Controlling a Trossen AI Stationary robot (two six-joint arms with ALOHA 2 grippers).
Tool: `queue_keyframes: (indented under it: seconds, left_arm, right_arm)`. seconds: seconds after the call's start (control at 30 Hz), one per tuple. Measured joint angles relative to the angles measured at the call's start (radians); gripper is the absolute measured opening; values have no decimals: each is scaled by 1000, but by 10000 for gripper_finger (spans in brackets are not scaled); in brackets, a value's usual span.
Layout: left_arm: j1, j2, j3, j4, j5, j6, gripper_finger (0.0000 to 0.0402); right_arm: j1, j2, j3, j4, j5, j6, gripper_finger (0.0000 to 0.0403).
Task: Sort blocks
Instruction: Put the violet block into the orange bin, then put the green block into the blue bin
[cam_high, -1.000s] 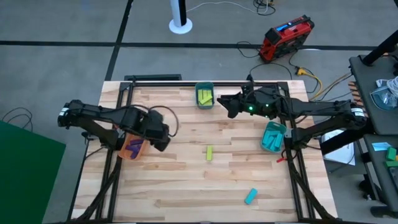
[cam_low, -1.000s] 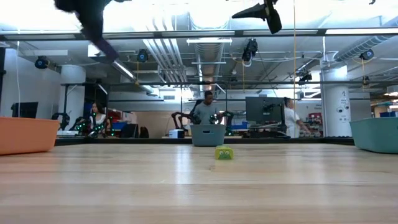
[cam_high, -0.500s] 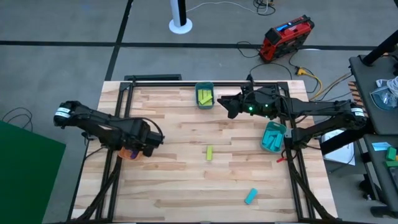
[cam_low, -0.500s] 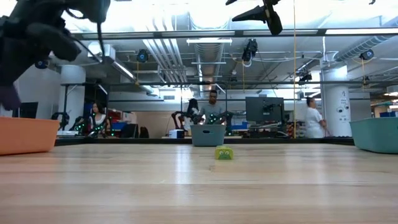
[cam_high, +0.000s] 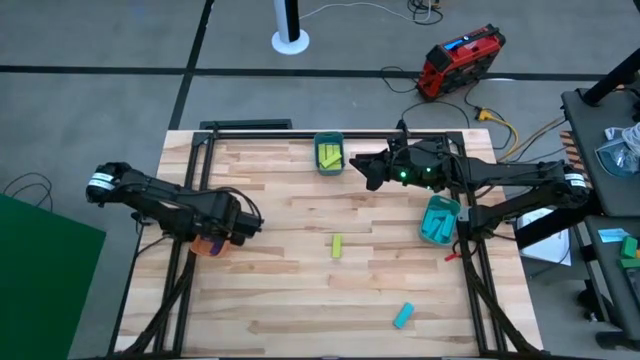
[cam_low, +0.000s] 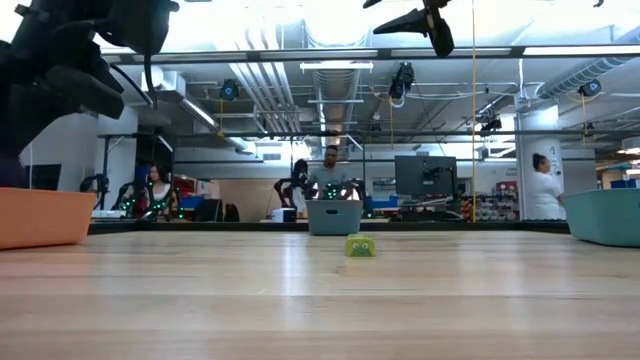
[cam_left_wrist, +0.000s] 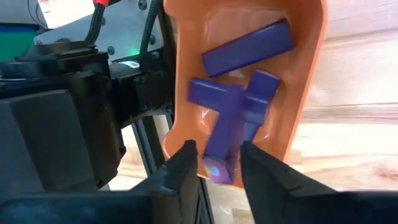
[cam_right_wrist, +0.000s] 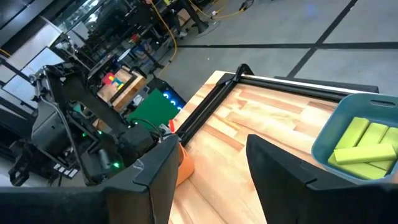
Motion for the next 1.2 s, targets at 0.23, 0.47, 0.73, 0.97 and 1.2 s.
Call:
queue_keyframes:
  seconds: [0.23,0.47,0.73,0.97,1.2]
  left_arm:
    - [0,0,-2,-5,1,-3,149]
    - [0,0,78,2,-67,-1,166]
    - [0,0,287,58,-336,78,166]
    - [0,1,397,341,-505,516,161]
    - [9,1,362,619,-504,713,159]
  right_arm:
    - [0,0,0,0,0,0,176]
    - [0,0,0,-50,-4,4,174]
    - [0,0,0,-155,-4,28,171]
    - [0,0,0,-246,-40,58,146]
    - [11,0,0,-362,-80,146,117]
